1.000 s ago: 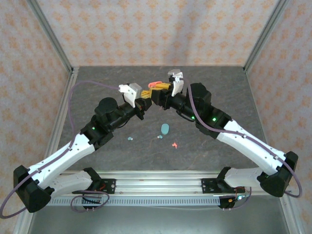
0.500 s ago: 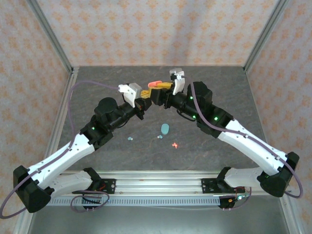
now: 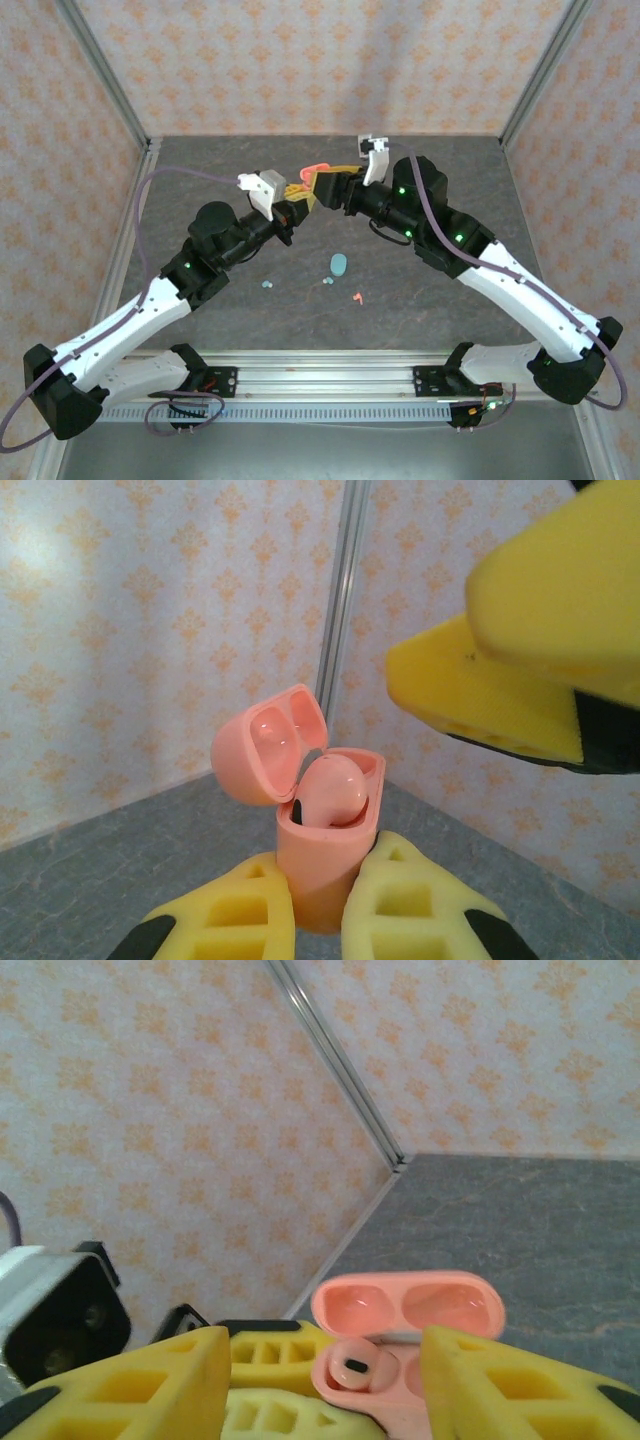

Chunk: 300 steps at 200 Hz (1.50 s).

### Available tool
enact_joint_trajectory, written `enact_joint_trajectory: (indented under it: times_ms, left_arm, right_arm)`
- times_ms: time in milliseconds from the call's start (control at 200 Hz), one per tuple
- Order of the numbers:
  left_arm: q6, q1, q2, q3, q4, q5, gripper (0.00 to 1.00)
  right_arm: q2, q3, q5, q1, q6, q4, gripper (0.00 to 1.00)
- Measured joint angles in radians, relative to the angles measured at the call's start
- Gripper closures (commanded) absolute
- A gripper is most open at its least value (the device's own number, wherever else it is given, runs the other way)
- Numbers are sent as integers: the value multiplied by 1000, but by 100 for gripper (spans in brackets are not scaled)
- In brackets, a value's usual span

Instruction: Insert the wireless bluetooth earbuds into the charging case

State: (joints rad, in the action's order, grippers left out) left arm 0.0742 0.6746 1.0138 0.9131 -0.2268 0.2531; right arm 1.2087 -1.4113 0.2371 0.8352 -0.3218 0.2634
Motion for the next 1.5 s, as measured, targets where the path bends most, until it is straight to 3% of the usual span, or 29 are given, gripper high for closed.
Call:
enact_joint_trajectory:
  times_ms: [515, 660, 851, 1086, 1226, 1501]
  left_arm:
    - [-5, 0, -238, -159, 203, -48, 100]
    - [-21, 0, -329, -185, 297, -70, 100]
    - [-33, 0, -378, -189, 388, -84, 100]
    - [-42, 0, -377, -211, 423, -90, 100]
    - [-42, 0, -372, -211, 425, -90, 100]
    - [-42, 0, -370, -217, 426, -104, 100]
  right_arm:
    - [-39, 2, -171, -101, -64, 381, 51]
    - [0, 87, -178, -119, -79, 426, 52]
    - [117, 264, -116, -119, -108, 448, 58]
    - [235, 439, 38, -119, -115, 443, 58]
    - [291, 457, 79, -118, -104, 439, 54]
    - [442, 384, 35, -54, -50, 486, 54]
